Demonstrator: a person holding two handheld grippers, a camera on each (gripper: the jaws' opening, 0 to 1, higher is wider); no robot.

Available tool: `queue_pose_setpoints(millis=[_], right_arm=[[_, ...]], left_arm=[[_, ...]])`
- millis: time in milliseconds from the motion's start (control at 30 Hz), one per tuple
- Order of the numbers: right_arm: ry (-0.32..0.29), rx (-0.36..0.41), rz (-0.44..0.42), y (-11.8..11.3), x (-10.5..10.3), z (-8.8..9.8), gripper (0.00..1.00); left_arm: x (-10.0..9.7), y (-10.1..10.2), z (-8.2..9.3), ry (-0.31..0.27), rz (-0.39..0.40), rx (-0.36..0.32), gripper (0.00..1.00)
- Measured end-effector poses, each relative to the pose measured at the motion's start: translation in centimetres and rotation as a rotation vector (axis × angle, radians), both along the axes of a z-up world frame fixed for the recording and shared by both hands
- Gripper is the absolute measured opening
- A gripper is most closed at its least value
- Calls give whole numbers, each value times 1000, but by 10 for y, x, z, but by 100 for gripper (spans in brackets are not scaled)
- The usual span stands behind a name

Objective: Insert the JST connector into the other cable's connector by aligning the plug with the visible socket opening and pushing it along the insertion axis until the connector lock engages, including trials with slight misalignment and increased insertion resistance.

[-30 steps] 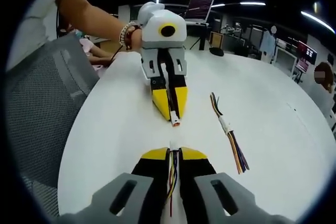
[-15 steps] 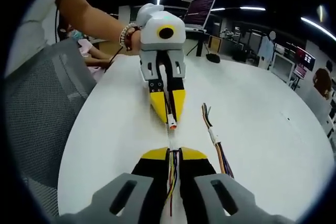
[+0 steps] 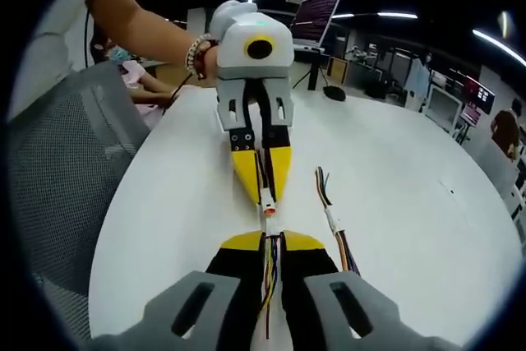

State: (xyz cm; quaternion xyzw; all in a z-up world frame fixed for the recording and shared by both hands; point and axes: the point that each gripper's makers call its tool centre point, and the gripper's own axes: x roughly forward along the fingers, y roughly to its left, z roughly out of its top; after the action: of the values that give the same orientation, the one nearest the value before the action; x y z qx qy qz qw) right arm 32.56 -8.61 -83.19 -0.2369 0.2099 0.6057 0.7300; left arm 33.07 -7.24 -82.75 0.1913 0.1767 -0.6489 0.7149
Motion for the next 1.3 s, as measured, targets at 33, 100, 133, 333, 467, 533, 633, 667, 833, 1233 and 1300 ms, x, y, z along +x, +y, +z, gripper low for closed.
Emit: queue_pose_setpoints(millis=[33,100,133,333,467,533,633,667,833,1233,1300], right_arm=[[0,-1,2,1,0,0,3],[-1,-2,4,1,0,-1,3],[-1,-1,4,2,0,-1,3],[4,-3,8,2,-2,-2,3],[6,-5,9,1,-2,-3,3],[7,-5,12,1,-3,-3,3],[11,-2,16,2,-4,-3,3],[13,3,20,3,-5,-2,3],[19,18,34,5,-8,1,3],[20,19,37,6,-7,2,3],[18,18,37,5,-7,3,3]], left_arm=[[0,-1,0,-1,-3,2,0],[0,-2,0,-2,-5,1,0],[0,-3,1,-8,-8,1,0],[-1,-5,-1,-15,-20,9,0],[-1,-6,-2,-14,-20,9,0],[-2,-6,-2,-15,-26,11,0],[-3,-7,-2,-15,-33,10,0],[-4,-7,-2,-12,-37,6,0],[-7,-7,1,-10,-54,-4,0],[-7,-8,3,-12,-60,-2,0],[-6,-8,3,-14,-61,-2,0]])
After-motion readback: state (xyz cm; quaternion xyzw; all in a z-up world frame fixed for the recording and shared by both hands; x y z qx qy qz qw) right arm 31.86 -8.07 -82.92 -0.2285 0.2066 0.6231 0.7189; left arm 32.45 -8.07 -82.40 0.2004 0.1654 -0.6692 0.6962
